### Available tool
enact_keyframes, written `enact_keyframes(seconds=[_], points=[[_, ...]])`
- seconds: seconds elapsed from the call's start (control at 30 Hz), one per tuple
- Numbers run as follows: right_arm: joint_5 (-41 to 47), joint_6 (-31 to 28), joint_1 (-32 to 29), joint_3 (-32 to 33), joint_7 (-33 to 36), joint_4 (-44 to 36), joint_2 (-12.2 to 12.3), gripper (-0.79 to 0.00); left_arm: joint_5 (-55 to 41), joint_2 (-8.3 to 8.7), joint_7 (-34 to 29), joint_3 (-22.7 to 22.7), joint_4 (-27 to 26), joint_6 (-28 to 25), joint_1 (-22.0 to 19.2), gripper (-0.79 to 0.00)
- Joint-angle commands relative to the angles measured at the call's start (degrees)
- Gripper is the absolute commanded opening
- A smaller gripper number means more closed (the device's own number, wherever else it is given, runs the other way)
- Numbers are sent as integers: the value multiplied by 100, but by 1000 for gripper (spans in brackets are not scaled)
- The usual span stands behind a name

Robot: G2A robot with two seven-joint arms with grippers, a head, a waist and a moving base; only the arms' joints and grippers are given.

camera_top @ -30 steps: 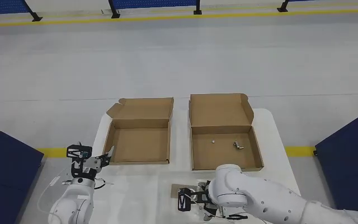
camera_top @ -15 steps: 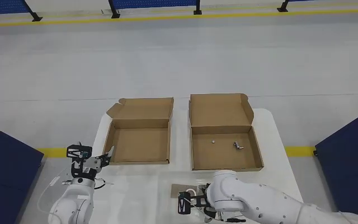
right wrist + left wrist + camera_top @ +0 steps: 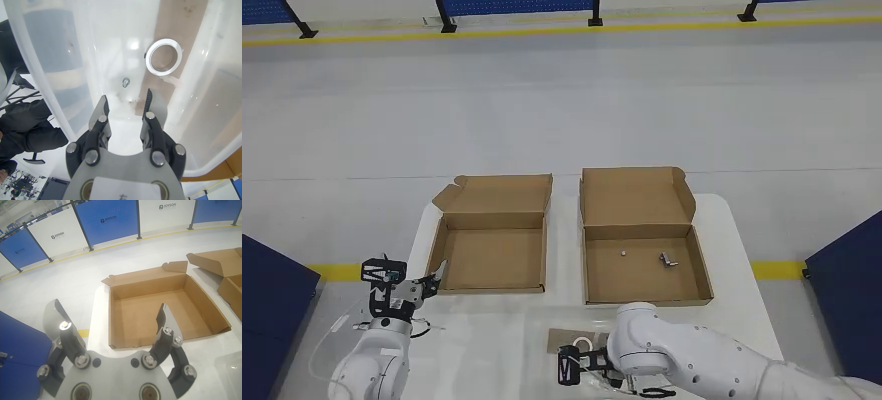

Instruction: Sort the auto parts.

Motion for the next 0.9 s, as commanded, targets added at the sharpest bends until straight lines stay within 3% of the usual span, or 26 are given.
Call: enact_keyframes(seconds=[0.0,0.87], points=[[17,-11,20,-15,-7,59,-35,-456,0,0,0,0,0,0,0,0],[216,2,121,-241,116,655,-413,-499,0,0,0,0,0,0,0,0]])
